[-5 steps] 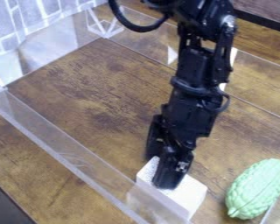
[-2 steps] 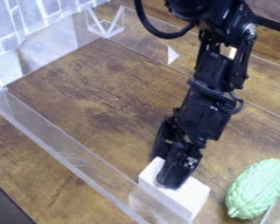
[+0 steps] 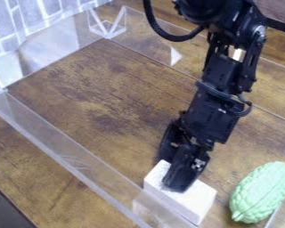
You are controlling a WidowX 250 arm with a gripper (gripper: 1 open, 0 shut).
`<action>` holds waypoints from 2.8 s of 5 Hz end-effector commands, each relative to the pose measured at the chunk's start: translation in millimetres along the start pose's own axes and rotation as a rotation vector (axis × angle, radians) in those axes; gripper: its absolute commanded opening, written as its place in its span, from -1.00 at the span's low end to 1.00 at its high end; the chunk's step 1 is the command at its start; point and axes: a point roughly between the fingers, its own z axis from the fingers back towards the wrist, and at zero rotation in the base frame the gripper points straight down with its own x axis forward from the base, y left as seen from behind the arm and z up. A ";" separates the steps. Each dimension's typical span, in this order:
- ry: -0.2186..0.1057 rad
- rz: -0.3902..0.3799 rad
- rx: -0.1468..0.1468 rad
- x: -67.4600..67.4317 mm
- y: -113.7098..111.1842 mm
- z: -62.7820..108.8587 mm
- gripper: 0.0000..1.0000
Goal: Remove the white object from inside the blue tray and put it on the table
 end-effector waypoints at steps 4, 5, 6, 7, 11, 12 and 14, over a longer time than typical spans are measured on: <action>0.003 0.027 -0.028 0.1 4.8 4.5 1.00; 0.008 0.038 -0.040 -1.9 6.6 4.5 1.00; 0.013 0.050 -0.054 -4.3 8.1 4.0 1.00; 0.025 0.075 -0.065 -11.2 16.5 6.8 -1.00; 0.035 0.141 -0.096 -14.2 35.0 13.3 1.00; 0.033 0.151 -0.101 -12.3 39.7 14.5 1.00; 0.025 0.188 -0.116 -11.4 48.2 18.0 1.00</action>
